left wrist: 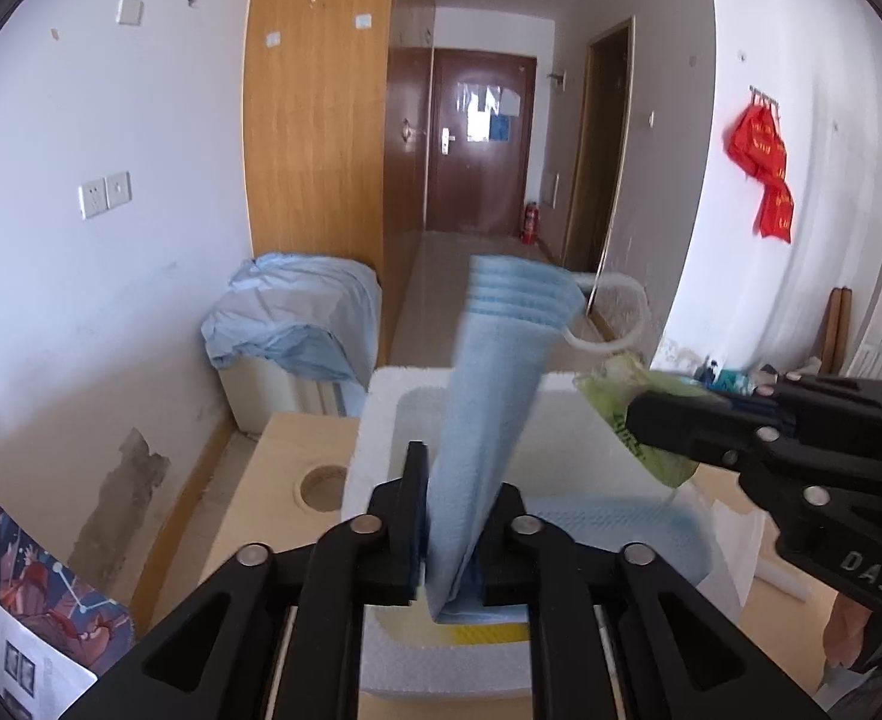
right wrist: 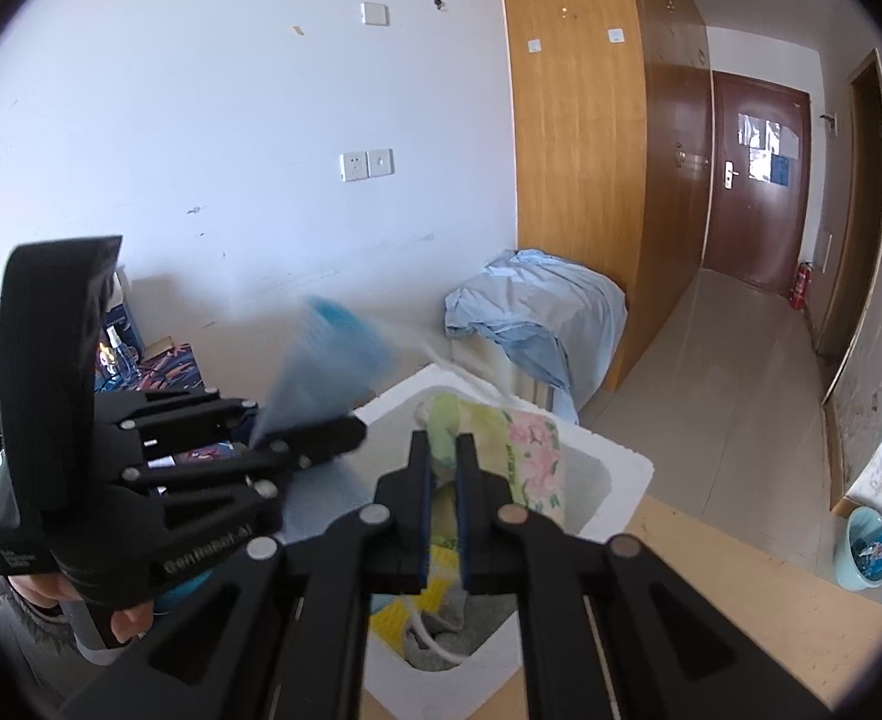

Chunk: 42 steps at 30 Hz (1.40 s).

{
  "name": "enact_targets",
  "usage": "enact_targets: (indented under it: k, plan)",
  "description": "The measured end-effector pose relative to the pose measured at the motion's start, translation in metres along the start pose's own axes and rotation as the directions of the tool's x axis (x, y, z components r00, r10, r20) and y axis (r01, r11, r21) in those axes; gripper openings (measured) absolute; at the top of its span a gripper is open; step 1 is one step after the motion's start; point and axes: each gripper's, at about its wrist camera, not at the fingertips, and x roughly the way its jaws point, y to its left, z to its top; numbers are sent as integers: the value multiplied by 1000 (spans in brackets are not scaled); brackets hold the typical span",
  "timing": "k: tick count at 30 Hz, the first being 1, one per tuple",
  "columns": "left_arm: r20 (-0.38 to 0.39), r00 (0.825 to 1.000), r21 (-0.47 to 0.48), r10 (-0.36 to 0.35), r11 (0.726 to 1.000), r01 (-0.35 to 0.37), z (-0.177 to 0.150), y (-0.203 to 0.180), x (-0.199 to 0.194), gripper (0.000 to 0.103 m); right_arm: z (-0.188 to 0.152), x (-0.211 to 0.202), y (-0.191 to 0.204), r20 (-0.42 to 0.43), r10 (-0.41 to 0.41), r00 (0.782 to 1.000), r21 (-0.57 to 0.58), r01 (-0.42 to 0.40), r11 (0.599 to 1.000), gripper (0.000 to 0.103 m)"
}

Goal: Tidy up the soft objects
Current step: 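Open the left tool to drop the mask while the right tool releases the tissue pack into the box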

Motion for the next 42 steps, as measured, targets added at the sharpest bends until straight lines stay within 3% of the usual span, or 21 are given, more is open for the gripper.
enact_targets:
  k: [1,3,6,11,17,22,37,40,42]
  plan:
    - [-4,1000,0,2,1000,-2,0,0,1,27,0,0,0,0,-1,1000,1,1,1000,9]
    - [1,1000,-4,9,1000,-9,-1,0,0,54,1,0,0,0,-2,1000,1,2,1000,9]
    - [25,1000,-17,14,1000,-13,0,1,-7,64,2,1,-1,1,4,1000,4,-4,1000,9]
    - [43,999,-26,12,1000,-11,-1,1,-15,69,3,5,-6,0,23,1000,17,-23,1000,9]
    - [46,999,-19,18,1000,-18,-2,-1,-18,69,2,11,-6,-10,24,1000,18,-24,1000,9]
    - [34,999,-34,14,999,-13,-4,2,-14,69,4,7,-11,16,35,999,48,-36,998,19]
    - [28,1000,-26,8,1000,-7,-6,-4,-15,69,3,6,-8,12,39,999,45,-39,998,20]
    - [26,1000,-21,12,1000,-11,-7,-4,-15,69,2,7,-7,11,29,1000,45,-30,999,25]
    - [26,1000,-22,11,1000,-10,-6,-4,-15,69,1,5,-7,9,24,1000,50,-25,998,41]
